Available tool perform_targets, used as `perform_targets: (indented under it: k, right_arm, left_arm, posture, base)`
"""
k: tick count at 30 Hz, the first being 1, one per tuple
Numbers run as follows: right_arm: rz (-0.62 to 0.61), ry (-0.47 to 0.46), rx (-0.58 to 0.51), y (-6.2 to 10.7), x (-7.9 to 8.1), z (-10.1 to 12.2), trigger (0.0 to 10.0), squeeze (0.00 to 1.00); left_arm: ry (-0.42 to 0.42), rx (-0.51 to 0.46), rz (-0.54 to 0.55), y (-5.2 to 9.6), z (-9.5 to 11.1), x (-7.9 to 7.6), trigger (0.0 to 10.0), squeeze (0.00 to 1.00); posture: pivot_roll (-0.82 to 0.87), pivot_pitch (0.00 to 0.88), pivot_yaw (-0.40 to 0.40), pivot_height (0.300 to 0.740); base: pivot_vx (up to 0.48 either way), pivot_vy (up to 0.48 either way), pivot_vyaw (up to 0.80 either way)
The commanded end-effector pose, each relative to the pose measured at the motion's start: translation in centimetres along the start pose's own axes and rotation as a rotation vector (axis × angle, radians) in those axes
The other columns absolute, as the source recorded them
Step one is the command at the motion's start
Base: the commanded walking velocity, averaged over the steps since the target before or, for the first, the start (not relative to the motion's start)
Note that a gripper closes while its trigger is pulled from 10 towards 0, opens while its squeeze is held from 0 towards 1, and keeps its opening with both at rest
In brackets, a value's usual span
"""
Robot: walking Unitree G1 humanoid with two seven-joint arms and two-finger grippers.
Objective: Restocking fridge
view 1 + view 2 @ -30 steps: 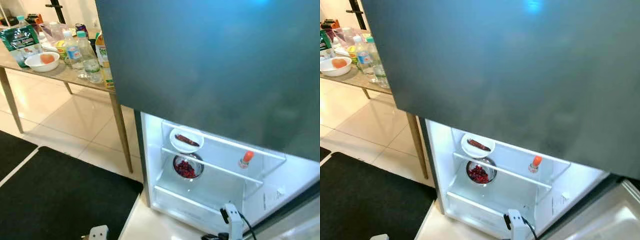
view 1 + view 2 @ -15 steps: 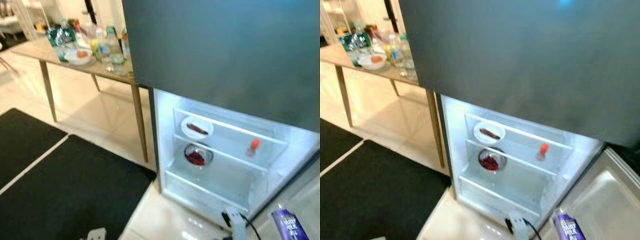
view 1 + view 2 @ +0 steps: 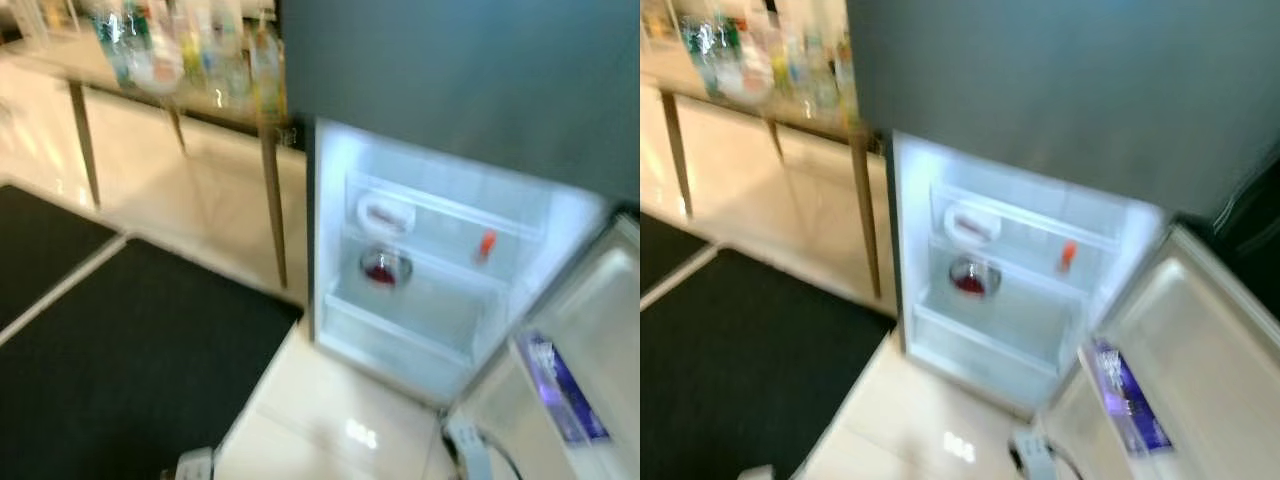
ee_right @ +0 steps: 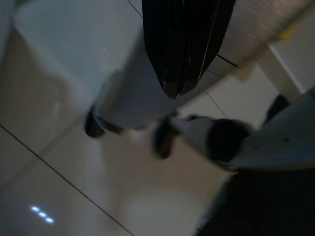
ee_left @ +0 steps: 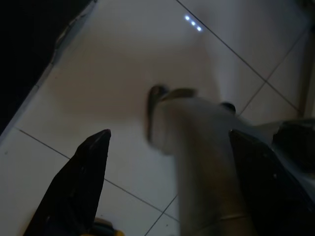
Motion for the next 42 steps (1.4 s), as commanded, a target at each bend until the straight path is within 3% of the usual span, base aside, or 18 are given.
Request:
perform_targets:
  k: [1,10,18,27,31,37,42]
  right_arm:
    - [-0.004,-0.006,0.019,-0.2,0.3,-0.6,10.0,0.0]
    - [-0.105,-0.04,0.039,0.1,-0.9,-1.9,10.0,0.0]
    - [-0.146,-0.058,0.055,0.3,-1.4,-2.7,10.0,0.0]
    - [-0.192,-0.065,0.04,0.5,-2.0,-2.6,10.0,0.0]
    - [-0.232,-0.039,0.023,0.8,-2.7,-1.9,10.0,0.0]
    - [-0.235,-0.04,0.017,0.8,-2.8,-1.7,10.0,0.0]
    - [-0.24,-0.032,0.015,0.8,-2.8,-1.6,10.0,0.0]
  left_arm:
    - [0.014,0.043,-0.003,0.2,-1.5,-0.2,10.0,0.0]
    - [0.008,0.039,-0.012,0.1,-1.2,-0.4,10.0,0.0]
    - [-0.001,0.034,-0.015,0.1,-0.9,-0.4,10.0,0.0]
    - [-0.021,0.036,-0.011,0.1,-1.0,-0.3,10.0,0.0]
    - [-0.065,0.045,-0.009,0.1,-1.1,-0.2,10.0,0.0]
    - [-0.061,0.052,-0.023,0.2,-1.2,-0.3,10.0,0.0]
    - [-0.118,0.078,-0.018,0.3,-1.6,0.0,10.0,0.0]
  posture:
    - [-0.04,0.042,-0.059,0.74]
    - [-0.05,0.038,-0.051,0.74]
    - [-0.05,0.035,-0.043,0.74]
    - [-0.06,0.034,-0.039,0.74]
    - [-0.06,0.035,-0.039,0.74]
    - [-0.06,0.032,-0.038,0.74]
    - [-0.06,0.032,-0.038,0.74]
  base:
    - [-0.364,0.0,0.0]
    - [-0.365,0.0,0.0]
    - [-0.355,0.0,-0.76]
    - [0.0,0.0,-0.76]
    - [0.0,0.0,0.0]
    - [0.0,0.0,0.0]
    - [0.0,-0.43,0.0]
Point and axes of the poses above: a point about 5 cm out from each wrist's last joint towards the gripper, its own y axis pointing back from the gripper into the wrist, its own z axis along the axis of the wrist's last joint, x = y × z, the point moved 5 cm from there along -y, pointing out of the wrist towards the gripper, and after that the axes turned 2 degrees about -y, right-handed, at the moved point
